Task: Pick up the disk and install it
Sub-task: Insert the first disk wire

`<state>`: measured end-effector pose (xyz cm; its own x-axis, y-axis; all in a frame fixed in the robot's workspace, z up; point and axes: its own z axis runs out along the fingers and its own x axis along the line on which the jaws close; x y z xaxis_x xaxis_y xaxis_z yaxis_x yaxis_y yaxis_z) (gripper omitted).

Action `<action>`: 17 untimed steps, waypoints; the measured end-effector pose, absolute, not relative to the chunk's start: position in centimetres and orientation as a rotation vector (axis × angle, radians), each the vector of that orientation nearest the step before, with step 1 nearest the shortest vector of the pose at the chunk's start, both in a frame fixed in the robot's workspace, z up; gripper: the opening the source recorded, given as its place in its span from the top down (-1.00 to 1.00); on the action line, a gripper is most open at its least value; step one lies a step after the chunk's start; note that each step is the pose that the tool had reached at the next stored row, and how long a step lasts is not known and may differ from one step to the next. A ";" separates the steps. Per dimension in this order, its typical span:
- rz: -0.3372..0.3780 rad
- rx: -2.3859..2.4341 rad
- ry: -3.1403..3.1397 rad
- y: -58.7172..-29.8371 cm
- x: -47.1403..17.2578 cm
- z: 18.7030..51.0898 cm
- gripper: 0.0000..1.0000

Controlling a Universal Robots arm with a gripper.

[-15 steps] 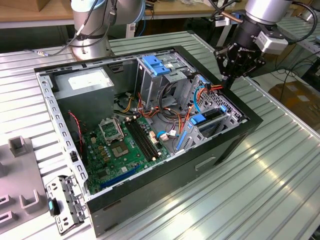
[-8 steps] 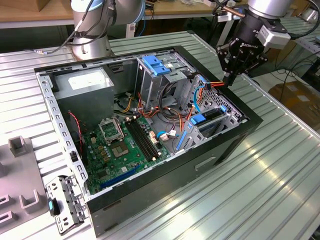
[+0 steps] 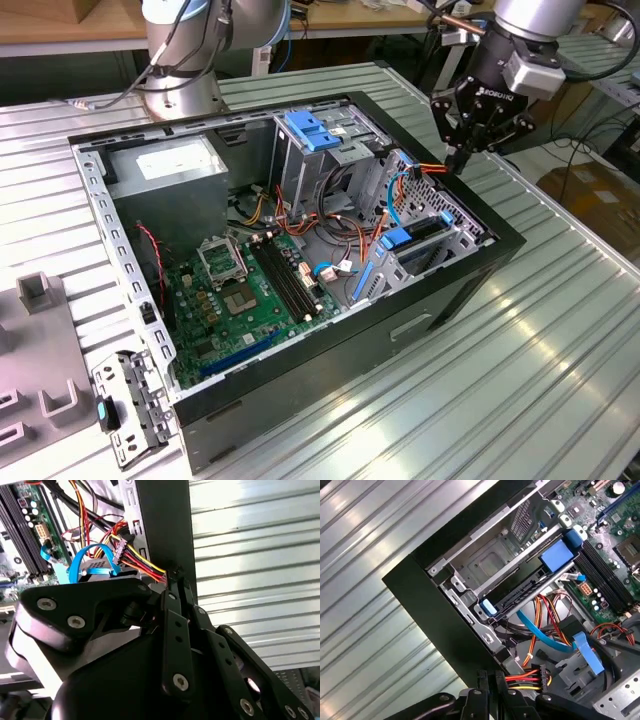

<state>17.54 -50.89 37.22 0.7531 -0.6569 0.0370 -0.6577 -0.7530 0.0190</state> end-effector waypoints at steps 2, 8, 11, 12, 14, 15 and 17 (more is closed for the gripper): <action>0.043 2.899 -1.127 -50.9 17.0 37.2 0.66; 0.039 2.804 -1.341 -50.9 16.7 37.1 0.66; 0.037 2.759 -1.431 -50.9 16.7 37.1 0.66; 0.037 2.751 -1.444 -50.9 16.7 37.1 0.66; 0.037 2.750 -1.447 -50.9 16.4 37.1 0.66; 0.037 2.750 -1.447 -50.9 16.2 37.1 0.66; 0.037 2.750 -1.447 -51.0 15.8 37.1 0.66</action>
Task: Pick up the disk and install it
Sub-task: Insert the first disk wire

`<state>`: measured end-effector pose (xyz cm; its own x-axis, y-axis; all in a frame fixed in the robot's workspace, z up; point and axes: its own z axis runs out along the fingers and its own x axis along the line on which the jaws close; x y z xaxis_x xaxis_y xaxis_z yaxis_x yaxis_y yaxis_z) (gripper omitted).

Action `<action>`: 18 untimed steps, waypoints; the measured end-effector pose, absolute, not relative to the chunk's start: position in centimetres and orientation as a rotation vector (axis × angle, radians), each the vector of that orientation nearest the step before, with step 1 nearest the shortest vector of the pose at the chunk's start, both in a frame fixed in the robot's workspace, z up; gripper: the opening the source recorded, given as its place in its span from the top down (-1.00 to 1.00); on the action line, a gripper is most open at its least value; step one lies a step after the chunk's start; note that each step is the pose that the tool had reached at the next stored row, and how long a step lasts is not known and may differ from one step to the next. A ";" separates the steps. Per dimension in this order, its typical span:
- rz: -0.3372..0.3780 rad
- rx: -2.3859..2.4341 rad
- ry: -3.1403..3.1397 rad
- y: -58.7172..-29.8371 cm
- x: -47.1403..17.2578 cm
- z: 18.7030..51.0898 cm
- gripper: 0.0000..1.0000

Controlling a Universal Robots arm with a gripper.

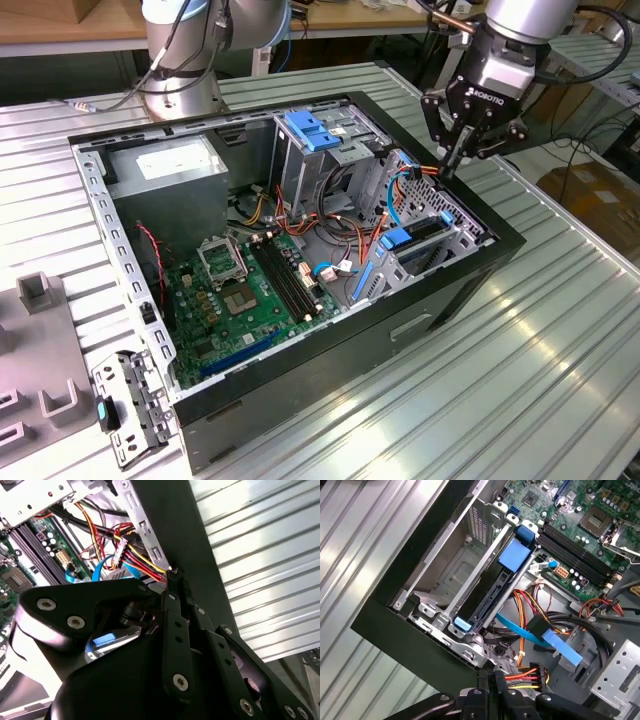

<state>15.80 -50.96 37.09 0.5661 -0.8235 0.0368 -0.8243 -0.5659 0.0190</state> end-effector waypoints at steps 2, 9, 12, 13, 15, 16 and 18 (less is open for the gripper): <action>0.036 2.724 -1.495 -51.0 15.7 37.1 0.66; 0.033 2.629 -1.653 -51.0 15.7 37.1 0.66; 0.032 2.615 -1.675 -51.0 15.6 37.0 0.66; 0.032 2.615 -1.675 -51.0 15.6 37.0 0.66; 0.032 2.615 -1.675 -51.0 15.5 37.1 0.66; 0.032 2.615 -1.675 -51.0 15.5 37.1 0.66; 0.032 2.615 -1.675 -51.0 15.5 37.1 0.66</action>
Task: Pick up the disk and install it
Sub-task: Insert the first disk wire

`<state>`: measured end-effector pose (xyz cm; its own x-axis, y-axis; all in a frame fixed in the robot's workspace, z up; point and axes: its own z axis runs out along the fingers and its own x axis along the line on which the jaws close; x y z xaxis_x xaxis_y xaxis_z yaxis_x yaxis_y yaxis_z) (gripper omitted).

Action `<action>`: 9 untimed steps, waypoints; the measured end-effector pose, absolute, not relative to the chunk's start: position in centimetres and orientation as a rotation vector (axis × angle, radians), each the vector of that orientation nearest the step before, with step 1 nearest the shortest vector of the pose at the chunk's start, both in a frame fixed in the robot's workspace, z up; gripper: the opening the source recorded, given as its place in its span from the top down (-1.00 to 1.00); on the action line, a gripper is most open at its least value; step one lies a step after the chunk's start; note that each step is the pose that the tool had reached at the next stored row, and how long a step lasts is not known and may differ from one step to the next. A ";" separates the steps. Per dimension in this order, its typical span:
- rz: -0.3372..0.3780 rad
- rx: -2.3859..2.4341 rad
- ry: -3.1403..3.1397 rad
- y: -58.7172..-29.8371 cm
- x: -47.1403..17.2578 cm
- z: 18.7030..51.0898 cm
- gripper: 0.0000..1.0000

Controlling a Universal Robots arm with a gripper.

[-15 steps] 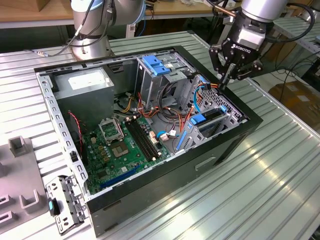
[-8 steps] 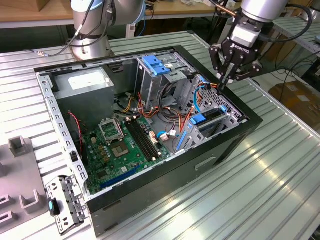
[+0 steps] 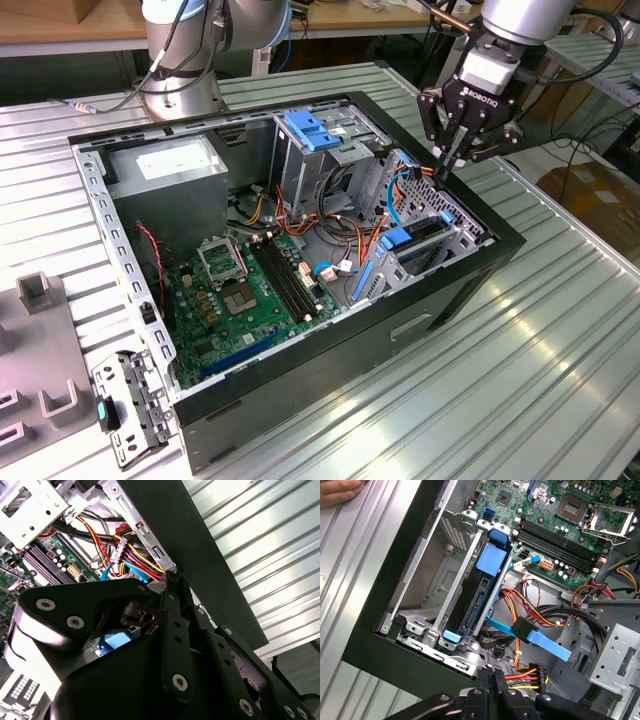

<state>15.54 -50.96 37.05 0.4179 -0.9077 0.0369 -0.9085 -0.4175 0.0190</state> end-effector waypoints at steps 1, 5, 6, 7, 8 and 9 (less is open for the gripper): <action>0.032 2.615 -1.676 -51.0 15.5 37.1 0.66; 0.031 2.579 -1.730 -51.0 15.5 37.0 0.66; 0.030 2.544 -1.780 -51.0 15.5 37.0 0.66; 0.030 2.527 -1.804 -51.0 15.5 37.0 0.66; 0.029 2.513 -1.823 -51.0 15.5 37.0 0.66; 0.029 2.498 -1.843 -51.0 15.5 37.0 0.66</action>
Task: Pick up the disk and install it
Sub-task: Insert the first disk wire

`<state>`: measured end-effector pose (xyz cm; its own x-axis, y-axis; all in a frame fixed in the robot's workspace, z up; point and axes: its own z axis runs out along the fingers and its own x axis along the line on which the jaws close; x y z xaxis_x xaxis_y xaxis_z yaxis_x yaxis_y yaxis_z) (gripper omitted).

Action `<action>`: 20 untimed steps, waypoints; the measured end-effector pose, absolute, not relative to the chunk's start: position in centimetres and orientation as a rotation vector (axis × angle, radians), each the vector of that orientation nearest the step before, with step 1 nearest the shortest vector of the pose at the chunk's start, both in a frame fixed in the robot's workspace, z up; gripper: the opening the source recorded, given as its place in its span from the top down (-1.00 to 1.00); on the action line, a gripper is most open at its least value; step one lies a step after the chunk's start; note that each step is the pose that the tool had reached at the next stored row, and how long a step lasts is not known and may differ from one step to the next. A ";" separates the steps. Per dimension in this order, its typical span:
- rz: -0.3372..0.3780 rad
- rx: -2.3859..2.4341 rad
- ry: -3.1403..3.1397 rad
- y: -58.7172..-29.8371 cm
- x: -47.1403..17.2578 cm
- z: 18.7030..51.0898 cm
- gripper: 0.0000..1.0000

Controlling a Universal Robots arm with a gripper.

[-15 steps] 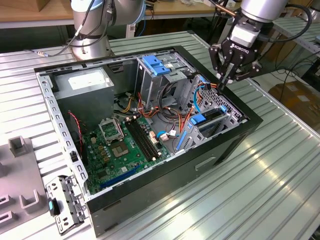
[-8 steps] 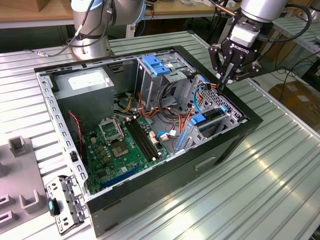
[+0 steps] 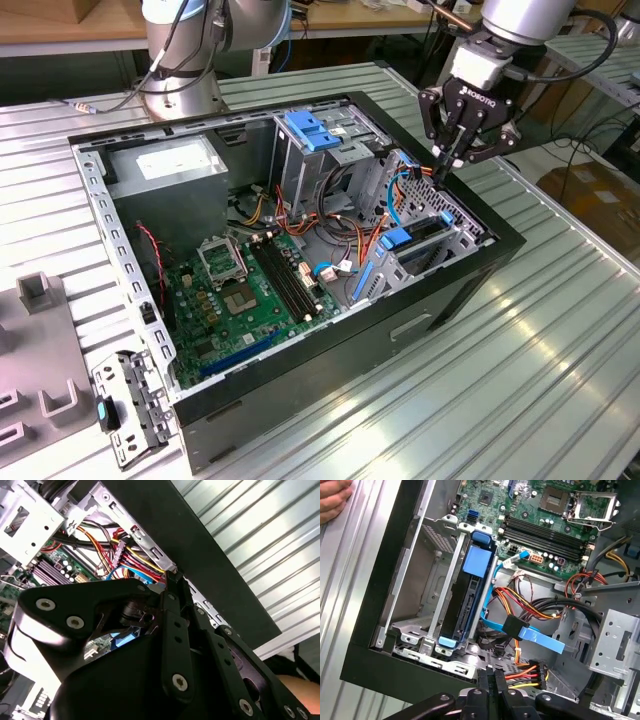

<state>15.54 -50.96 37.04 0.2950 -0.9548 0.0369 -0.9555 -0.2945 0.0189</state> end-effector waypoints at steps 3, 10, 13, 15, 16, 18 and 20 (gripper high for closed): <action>0.029 2.497 -1.845 -51.0 15.5 37.0 0.66; 0.028 2.483 -1.862 -51.0 15.2 37.0 0.66; 0.027 2.454 -1.901 -51.0 15.1 37.0 0.66; 0.026 2.401 -1.967 -51.0 15.1 36.9 0.66; 0.025 2.386 -1.985 -51.0 15.1 36.9 0.66; 0.025 2.377 -1.995 -51.0 15.0 36.9 0.66; 0.025 2.376 -1.996 -51.1 14.7 36.9 0.66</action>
<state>14.66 -51.10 36.92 0.1726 -0.9843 0.0368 -0.9849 -0.1720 0.0190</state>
